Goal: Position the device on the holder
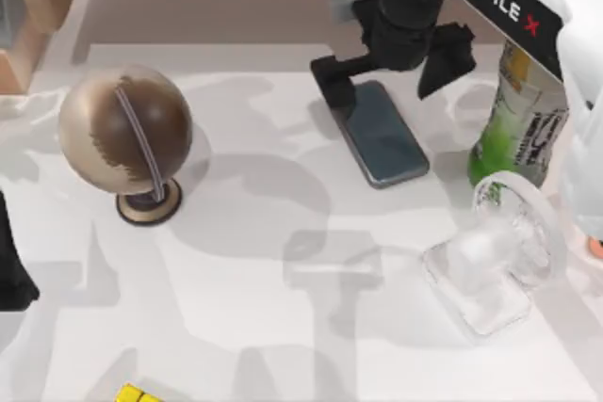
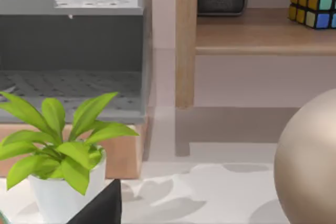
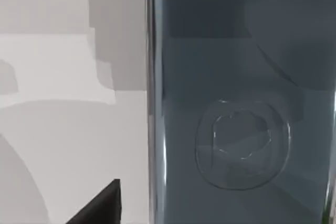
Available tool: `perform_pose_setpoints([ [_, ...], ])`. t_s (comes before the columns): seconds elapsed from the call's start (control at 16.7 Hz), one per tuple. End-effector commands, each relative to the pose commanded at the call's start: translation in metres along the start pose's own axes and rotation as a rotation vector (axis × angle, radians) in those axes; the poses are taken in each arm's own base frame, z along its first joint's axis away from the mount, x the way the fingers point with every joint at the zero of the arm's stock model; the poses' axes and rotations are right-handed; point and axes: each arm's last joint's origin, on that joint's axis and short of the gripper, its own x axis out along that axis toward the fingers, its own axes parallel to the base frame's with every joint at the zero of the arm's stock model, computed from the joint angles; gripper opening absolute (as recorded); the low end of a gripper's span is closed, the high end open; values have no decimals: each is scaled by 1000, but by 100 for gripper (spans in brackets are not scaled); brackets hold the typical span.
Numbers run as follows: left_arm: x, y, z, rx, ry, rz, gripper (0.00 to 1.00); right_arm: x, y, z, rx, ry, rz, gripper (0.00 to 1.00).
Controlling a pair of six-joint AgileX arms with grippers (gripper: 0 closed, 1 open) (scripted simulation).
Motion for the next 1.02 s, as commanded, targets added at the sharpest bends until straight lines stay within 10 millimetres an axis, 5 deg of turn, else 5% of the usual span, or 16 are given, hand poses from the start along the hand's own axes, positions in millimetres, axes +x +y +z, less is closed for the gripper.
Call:
perform_pose_setpoints([
  [0.42,0,0,0,0,0,0,100,62,1,-1,0,-1,0,100],
  [0.72,0,0,0,0,0,0,100,68,1,-1,0,-1,0,100],
  [1.02,0,0,0,0,0,0,100,68,1,-1,0,-1,0,62],
])
